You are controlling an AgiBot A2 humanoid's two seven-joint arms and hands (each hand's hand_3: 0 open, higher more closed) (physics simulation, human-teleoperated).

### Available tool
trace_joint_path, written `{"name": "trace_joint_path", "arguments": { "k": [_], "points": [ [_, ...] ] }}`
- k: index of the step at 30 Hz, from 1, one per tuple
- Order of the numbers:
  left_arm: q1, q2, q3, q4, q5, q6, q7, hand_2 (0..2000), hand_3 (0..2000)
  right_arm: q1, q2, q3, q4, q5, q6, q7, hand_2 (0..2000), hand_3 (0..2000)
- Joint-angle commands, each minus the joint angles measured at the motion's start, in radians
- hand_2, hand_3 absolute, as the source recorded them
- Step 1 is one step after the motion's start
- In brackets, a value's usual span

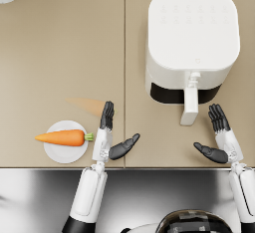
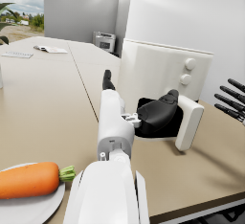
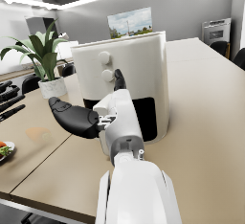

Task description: Pick up the carrot and place it into the air fryer

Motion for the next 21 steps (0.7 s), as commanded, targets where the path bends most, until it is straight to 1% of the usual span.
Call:
{"name": "trace_joint_path", "arguments": {
  "k": [1,18,19,20,21],
  "points": [
    [0.0,0.0,0.0,0.0,0.0,0.0,0.0,0,0,0.0,0.0,0.0,0.0,0.0,0.0,0.0,0,0],
    [0.0,0.0,0.0,0.0,0.0,0.0,0.0,0,0,0.0,0.0,0.0,0.0,0.0,0.0,0.0,0,0],
    [0.002,0.001,0.03,0.016,0.0,0.0,0.0,0,0,0.002,-0.001,0.03,-0.016,0.0,0.0,0.0,0,0],
    [0.016,0.011,-0.009,-0.013,0.0,-0.029,-0.028,0,0,0.022,-0.014,-0.014,-0.006,0.0,-0.028,0.029,0,0],
    [0.018,0.015,-0.03,-0.028,0.0,-0.049,-0.049,0,0,0.029,-0.02,-0.029,-0.003,0.0,-0.048,0.049,0,0]
  ]
}}
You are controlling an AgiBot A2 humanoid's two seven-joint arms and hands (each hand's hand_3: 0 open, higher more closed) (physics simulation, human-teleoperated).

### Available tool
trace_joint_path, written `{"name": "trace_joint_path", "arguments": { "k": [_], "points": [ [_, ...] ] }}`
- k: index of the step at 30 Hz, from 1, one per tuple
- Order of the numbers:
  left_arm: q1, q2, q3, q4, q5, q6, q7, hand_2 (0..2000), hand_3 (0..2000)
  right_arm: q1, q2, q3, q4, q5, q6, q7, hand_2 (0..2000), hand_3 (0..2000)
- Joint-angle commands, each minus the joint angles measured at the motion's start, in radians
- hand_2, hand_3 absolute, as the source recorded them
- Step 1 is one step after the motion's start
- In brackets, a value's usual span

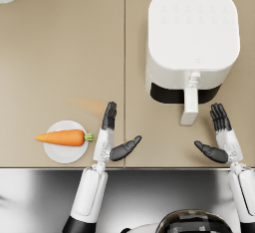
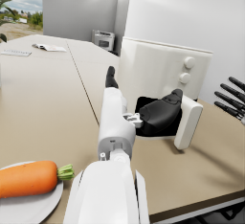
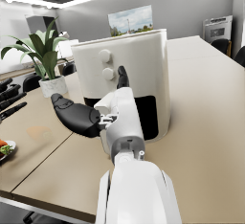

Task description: Pick up the carrot and place it into the air fryer

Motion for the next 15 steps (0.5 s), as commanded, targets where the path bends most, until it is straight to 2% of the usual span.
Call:
{"name": "trace_joint_path", "arguments": {
  "k": [1,5,6,11,15],
  "points": [
    [0.022,0.013,-0.051,-0.029,0.0,-0.015,-0.015,0,0,0.025,-0.015,-0.04,0.013,0.0,-0.015,0.015,0,0],
    [0.004,0.017,-0.09,-0.008,0.0,-0.042,-0.042,0,0,0.009,-0.02,-0.023,0.0,0.0,-0.042,0.042,0,0],
    [0.011,0.023,-0.089,0.02,0.0,-0.045,-0.045,0,0,0.016,-0.026,-0.021,-0.011,0.044,-0.044,0.045,0,0],
    [-0.022,0.026,-0.153,0.009,0.222,-0.05,-0.05,0,0,0.023,-0.044,-0.029,-0.017,0.266,-0.05,0.051,0,0],
    [-0.064,0.031,-0.259,-0.033,0.401,-0.051,-0.051,0,0,0.015,-0.05,-0.027,-0.028,0.35,-0.051,0.052,0,0]
  ]
}}
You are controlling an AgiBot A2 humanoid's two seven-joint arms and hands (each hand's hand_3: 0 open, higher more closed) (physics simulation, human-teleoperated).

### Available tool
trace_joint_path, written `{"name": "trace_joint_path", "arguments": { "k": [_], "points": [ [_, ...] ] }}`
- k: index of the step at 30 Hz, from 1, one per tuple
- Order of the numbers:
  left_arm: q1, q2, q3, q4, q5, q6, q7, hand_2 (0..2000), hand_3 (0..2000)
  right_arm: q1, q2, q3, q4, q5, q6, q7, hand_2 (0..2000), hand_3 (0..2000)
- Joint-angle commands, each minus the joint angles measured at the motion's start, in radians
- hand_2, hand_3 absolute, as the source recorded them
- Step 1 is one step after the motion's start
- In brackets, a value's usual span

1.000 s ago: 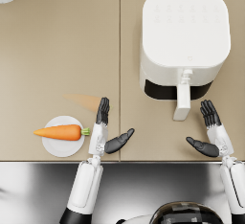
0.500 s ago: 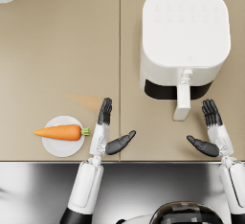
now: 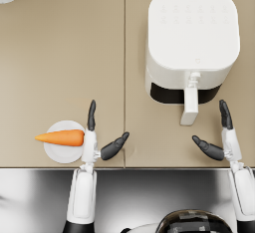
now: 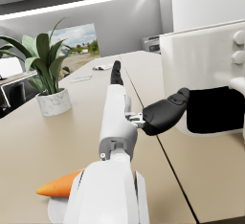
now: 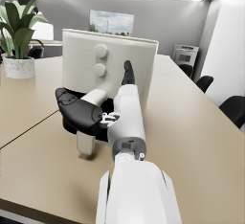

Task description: Pick up the carrot and place it into the air fryer

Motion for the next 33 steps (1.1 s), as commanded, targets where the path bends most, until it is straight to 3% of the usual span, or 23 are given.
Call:
{"name": "trace_joint_path", "arguments": {
  "k": [1,13,14,16,19,23,30,33],
  "points": [
    [-0.043,0.001,-0.118,-0.046,0.045,0.0,0.0,0,0,0.004,-0.004,0.002,-0.009,0.008,0.0,0.0,0,0],
    [-0.105,0.033,-0.347,-0.045,0.586,0.0,0.0,0,0,0.005,-0.034,0.004,-0.026,0.029,0.0,0.0,0,0],
    [-0.109,0.035,-0.346,-0.051,0.631,-0.039,-0.02,0,0,0.006,-0.037,0.001,-0.024,0.029,0.0,0.0,0,0],
    [-0.095,0.029,-0.365,-0.041,0.722,-0.205,-0.136,0,0,0.009,-0.042,-0.009,-0.018,0.03,0.0,0.0,0,0],
    [-0.089,0.026,-0.369,-0.045,0.858,-0.333,-0.212,0,0,0.0,-0.045,-0.003,-0.022,0.03,0.0,0.0,0,0],
    [-0.089,0.027,-0.346,-0.021,1.04,-0.416,-0.226,0,0,0.0,-0.054,0.001,-0.033,0.03,0.0,0.0,0,0],
    [-0.091,0.029,-0.324,0.022,1.359,-0.456,-0.219,0,0,0.01,-0.072,-0.011,-0.065,0.03,0.0,0.0,0,0],
    [-0.061,0.022,-0.284,0.122,1.496,-0.463,-0.215,0,0,0.017,-0.081,-0.014,-0.083,0.029,0.0,0.0,0,0]
  ]
}}
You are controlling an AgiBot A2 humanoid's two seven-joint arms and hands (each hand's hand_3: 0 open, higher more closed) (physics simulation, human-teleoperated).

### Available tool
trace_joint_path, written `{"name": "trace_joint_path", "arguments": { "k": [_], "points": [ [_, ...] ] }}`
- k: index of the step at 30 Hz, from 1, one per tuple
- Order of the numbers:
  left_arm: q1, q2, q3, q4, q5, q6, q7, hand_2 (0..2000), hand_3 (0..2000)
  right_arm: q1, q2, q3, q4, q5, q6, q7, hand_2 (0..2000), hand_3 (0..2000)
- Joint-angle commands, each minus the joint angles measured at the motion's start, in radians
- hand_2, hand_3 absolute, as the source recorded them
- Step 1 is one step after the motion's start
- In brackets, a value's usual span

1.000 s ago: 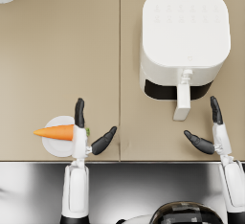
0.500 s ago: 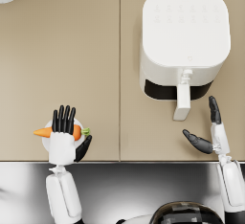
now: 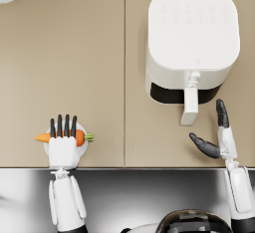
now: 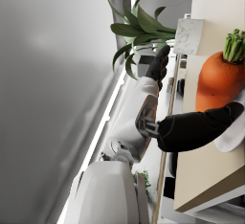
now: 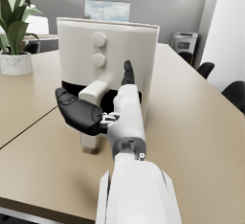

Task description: Pick up the carrot and place it into the air fryer

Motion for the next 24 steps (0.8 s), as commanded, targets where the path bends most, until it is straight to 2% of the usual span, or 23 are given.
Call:
{"name": "trace_joint_path", "arguments": {
  "k": [1,4,8,10,11,12,13,14,17,21,24],
  "points": [
    [0.03,-0.006,0.024,0.094,0.046,-0.002,0.002,0,0,0.018,-0.009,-0.011,-0.021,0.0,0.0,0.0,0,0],
    [0.049,-0.007,0.062,0.166,0.118,0.024,0.004,0,0,0.029,-0.018,-0.01,-0.025,0.0,0.0,0.0,0,0],
    [0.05,-0.011,0.104,0.25,0.151,0.112,0.013,0,0,0.041,-0.029,-0.022,-0.035,0.0,0.0,0.0,0,0],
    [0.065,-0.02,0.111,0.297,0.155,0.077,0.022,0,0,0.047,-0.035,-0.018,-0.037,0.0,0.0,0.0,0,0],
    [0.068,-0.022,0.116,0.317,0.155,0.086,0.021,0,0,0.047,-0.037,-0.016,-0.037,0.0,0.0,0.0,0,0],
    [0.064,-0.024,0.118,0.304,0.157,0.123,0.015,1361,327,0.047,-0.039,-0.007,-0.051,0.0,0.0,0.0,0,0],
    [0.062,-0.026,0.126,0.297,0.158,0.125,0.011,2000,653,0.046,-0.04,-0.004,-0.053,0.0,0.0,0.0,0,0],
    [0.056,-0.032,0.139,0.283,0.159,0.148,0.01,2000,980,0.041,-0.04,0.004,-0.053,0.0,0.0,0.0,0,0],
    [0.059,-0.034,0.155,0.158,0.16,0.356,0.126,2000,1960,0.041,-0.046,0.018,-0.095,0.0,0.0,0.0,0,0],
    [0.069,-0.032,0.16,0.016,0.16,0.403,0.187,2000,2000,0.032,-0.05,0.035,-0.169,0.0,0.0,0.0,0,0],
    [0.08,-0.034,0.152,-0.031,0.03,0.426,0.202,2000,2000,0.031,-0.055,0.044,-0.2,0.0,0.0,0.0,0,0]
  ]
}}
